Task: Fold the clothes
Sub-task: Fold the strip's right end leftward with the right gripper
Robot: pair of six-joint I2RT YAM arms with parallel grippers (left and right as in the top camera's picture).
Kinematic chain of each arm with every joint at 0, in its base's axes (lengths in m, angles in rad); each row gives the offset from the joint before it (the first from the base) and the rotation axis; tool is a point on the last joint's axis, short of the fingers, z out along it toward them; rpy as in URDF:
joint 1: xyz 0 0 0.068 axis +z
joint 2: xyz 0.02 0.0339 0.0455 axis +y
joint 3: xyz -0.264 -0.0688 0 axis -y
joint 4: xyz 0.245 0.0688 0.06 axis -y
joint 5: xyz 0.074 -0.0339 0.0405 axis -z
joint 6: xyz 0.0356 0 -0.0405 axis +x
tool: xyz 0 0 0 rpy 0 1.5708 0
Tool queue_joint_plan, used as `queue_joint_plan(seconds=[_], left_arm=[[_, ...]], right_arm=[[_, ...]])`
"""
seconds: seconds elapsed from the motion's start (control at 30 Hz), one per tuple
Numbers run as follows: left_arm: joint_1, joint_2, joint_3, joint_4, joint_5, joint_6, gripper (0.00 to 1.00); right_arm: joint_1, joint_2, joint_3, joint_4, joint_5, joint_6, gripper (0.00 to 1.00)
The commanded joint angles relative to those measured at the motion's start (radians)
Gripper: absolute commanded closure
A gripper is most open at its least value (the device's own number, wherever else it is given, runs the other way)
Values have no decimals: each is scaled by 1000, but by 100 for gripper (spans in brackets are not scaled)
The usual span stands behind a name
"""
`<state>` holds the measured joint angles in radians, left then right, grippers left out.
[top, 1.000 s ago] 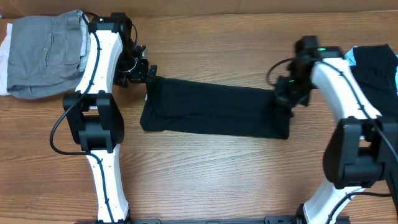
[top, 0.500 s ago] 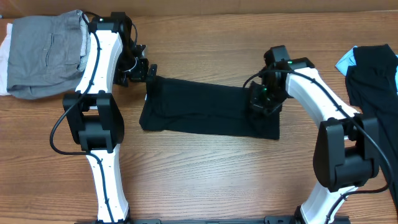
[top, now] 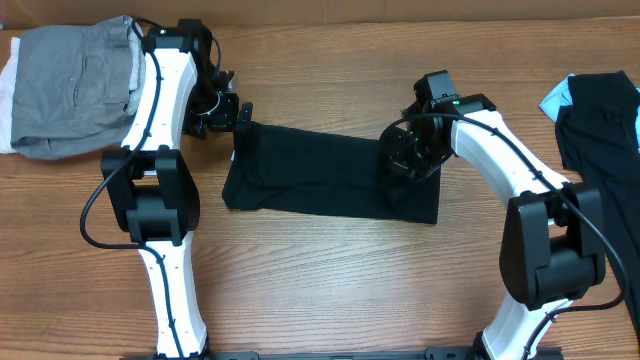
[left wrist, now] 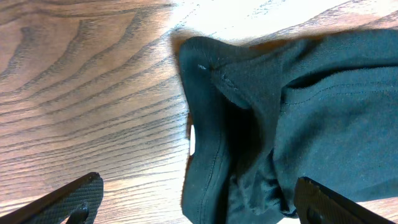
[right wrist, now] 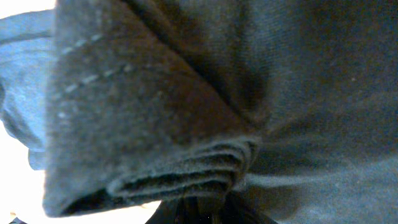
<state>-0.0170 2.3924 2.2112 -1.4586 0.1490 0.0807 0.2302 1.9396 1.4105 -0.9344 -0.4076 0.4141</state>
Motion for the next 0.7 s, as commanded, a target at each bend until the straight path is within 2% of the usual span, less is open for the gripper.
queue_joint_plan(seconds=[0.0, 0.07, 0.23, 0.27, 0.33, 0.4, 0.43, 0.6, 0.67], left_arm=[[1, 8, 0, 0, 9, -10, 0], [1, 8, 0, 0, 8, -10, 0], [1, 8, 0, 0, 8, -10, 0], [1, 8, 0, 0, 8, -10, 0], [1, 8, 0, 0, 8, -10, 0], [1, 8, 0, -1, 9, -10, 0], [1, 8, 0, -1, 8, -10, 0], [1, 8, 0, -3, 9, -10, 0], [1, 8, 0, -3, 9, -10, 0]], right_arm=[[40, -5, -2, 18, -18, 66, 93], [58, -4, -2, 20, 14, 116, 93], [93, 2, -3, 25, 14, 118, 93], [102, 2, -3, 27, 14, 118, 87], [116, 2, -3, 38, 14, 117, 46], [122, 2, -3, 48, 21, 118, 21], [124, 2, -3, 51, 21, 118, 18], [121, 2, 4, 61, 13, 109, 17], [101, 2, 40, 18, 13, 79, 12]])
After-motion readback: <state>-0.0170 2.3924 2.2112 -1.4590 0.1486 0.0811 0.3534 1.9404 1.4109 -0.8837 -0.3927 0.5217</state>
